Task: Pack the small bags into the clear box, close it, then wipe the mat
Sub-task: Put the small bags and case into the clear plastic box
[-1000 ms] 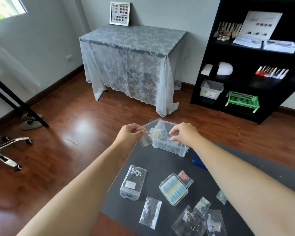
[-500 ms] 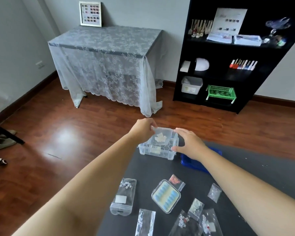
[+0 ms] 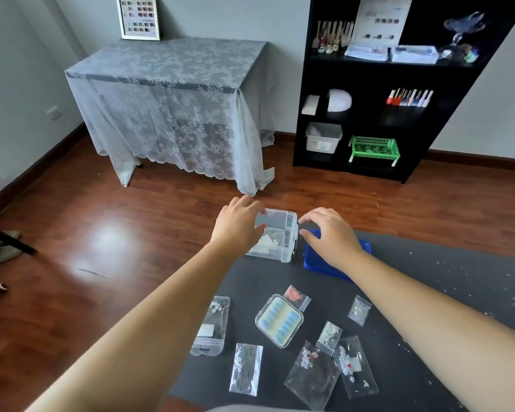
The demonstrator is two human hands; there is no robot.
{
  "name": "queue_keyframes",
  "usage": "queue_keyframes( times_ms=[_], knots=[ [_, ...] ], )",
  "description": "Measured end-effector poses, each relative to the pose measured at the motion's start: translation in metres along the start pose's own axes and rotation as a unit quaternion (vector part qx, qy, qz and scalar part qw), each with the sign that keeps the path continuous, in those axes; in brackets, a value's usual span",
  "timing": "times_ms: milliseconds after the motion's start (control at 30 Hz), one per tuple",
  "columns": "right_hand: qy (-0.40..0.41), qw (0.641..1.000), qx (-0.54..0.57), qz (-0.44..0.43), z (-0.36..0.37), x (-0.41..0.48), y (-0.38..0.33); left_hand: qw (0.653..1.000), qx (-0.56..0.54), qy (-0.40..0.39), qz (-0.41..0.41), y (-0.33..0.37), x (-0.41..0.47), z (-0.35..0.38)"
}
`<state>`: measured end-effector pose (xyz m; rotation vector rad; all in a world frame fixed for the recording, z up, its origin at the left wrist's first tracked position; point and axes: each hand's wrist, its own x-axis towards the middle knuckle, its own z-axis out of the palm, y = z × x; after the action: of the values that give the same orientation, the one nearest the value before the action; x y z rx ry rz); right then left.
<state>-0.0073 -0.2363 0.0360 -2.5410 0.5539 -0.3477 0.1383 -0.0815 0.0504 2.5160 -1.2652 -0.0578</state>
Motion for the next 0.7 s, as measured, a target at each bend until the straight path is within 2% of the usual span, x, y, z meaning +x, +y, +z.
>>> queue_keyframes(
  times_ms=[67,133,267,433,533,700],
  knots=[
    [0.005,1.000,0.012,0.005,-0.005,-0.014,-0.001,1.000,-0.029,-0.003,0.006,0.005,-0.020,0.001],
    [-0.017,1.000,0.021,0.012,-0.006,-0.033,0.000,0.998,-0.042,-0.040,0.005,0.010,-0.043,0.008],
    [-0.095,0.995,0.012,0.030,-0.003,-0.069,0.009,0.989,-0.032,-0.144,0.004,0.015,-0.076,0.029],
    [-0.201,0.979,-0.025,0.034,0.010,-0.086,0.011,0.961,-0.010,-0.276,-0.001,0.019,-0.101,0.050],
    [-0.215,0.975,-0.022,0.051,0.028,-0.086,0.001,0.958,0.015,-0.287,0.023,0.021,-0.112,0.059],
    [-0.229,0.969,-0.011,0.090,0.049,-0.088,0.000,0.963,0.048,-0.262,0.036,0.015,-0.122,0.065]
  ],
)
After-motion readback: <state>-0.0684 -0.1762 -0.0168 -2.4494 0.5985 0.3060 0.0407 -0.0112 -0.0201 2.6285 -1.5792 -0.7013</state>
